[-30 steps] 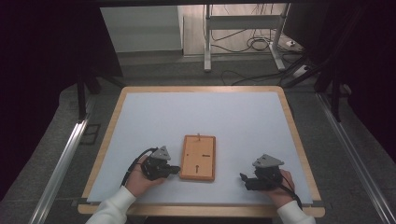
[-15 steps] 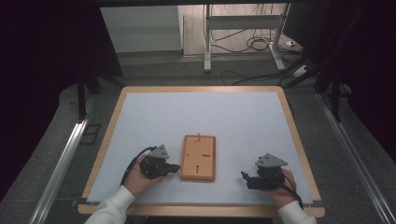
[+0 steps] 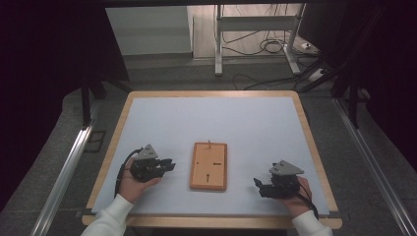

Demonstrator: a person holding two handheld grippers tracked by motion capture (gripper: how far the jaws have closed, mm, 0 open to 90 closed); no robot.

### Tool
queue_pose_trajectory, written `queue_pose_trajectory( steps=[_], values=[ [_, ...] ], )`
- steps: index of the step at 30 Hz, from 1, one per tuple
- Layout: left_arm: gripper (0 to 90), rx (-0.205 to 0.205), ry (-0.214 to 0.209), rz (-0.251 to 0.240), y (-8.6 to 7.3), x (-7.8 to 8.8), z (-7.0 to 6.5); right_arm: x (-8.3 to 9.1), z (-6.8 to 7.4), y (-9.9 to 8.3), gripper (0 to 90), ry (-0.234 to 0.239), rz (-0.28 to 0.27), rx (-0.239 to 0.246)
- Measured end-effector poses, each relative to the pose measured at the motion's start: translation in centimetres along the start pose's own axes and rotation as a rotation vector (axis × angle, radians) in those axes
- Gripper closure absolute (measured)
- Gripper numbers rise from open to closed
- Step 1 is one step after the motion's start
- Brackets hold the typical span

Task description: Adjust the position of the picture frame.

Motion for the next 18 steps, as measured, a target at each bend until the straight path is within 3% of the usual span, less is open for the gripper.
queue_pose_trajectory(
  steps=[3, 6, 18],
  values=[
    [49.6, 0.01, 0.038, 0.004, -0.1, 0.0, 0.2, -0.1, 0.1, 0.1, 13.4, 0.004, -0.001, 0.004],
    [40.8, 0.023, 0.05, -0.005, -0.1, 0.1, 0.5, -0.1, 0.2, 0.2, 13.4, 0.008, -0.005, 0.009],
    [37.0, 0.032, 0.052, 0.004, -0.1, -0.4, 1.1, 0.1, -0.1, -0.1, 13.4, 0.001, 0.003, 0.009]
  ],
)
Point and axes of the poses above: each handheld gripper's, and its own axes: x roughly backward along the jaws, y roughly out of its top, z roughly to its left, the point moved 6 cm from there along -x, roughly forward along the jaws, and after that the axes turned 13 degrees about -y, right-handed, at the moved point
